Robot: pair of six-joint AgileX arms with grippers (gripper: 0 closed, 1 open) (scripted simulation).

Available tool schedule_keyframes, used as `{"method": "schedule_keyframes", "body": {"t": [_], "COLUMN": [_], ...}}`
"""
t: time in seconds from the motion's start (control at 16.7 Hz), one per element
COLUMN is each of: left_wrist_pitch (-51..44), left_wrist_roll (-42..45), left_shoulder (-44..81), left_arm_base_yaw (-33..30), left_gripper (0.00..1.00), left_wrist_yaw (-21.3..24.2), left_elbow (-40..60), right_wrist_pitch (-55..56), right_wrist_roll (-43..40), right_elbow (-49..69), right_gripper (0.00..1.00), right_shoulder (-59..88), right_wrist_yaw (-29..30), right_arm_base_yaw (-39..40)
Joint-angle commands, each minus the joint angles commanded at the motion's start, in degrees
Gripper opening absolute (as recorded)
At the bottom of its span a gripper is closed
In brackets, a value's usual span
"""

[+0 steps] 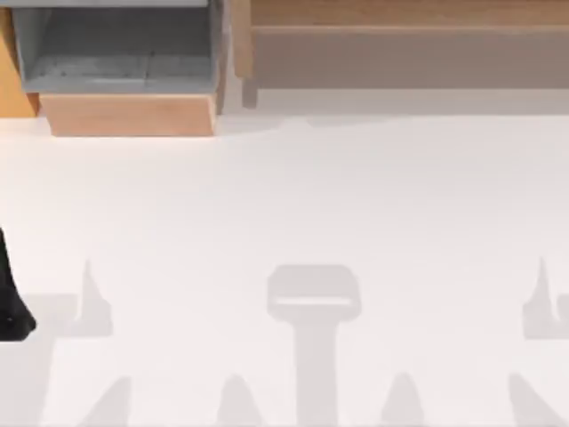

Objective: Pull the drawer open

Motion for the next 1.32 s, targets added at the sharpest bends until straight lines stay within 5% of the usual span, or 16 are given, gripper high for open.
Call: {"method": "schedule_keyframes", "body": {"t": [0.42, 1.32], "left_wrist_pitch": [7.3, 44.3], "left_wrist_roll": [0.3, 0.9], "left_shoulder": [9.4, 70.9], "left_arm_base_yaw": [-3.2, -20.9], "left_gripper": [1.00, 1.00], "left_wrist_yaw": [-3.4, -20.2], "left_elbow": [4.5, 26.9], "right_wrist_pitch": [0.0, 0.0], "right_wrist_roll": [0.0, 0.0], "right_elbow": [0.0, 0.0], "right_gripper": [1.00, 1.00], "right_shoulder": [0.0, 0.0], "right_wrist_yaw": [0.0, 0.0], "right_arm_base_yaw": [0.0, 0.0]}}
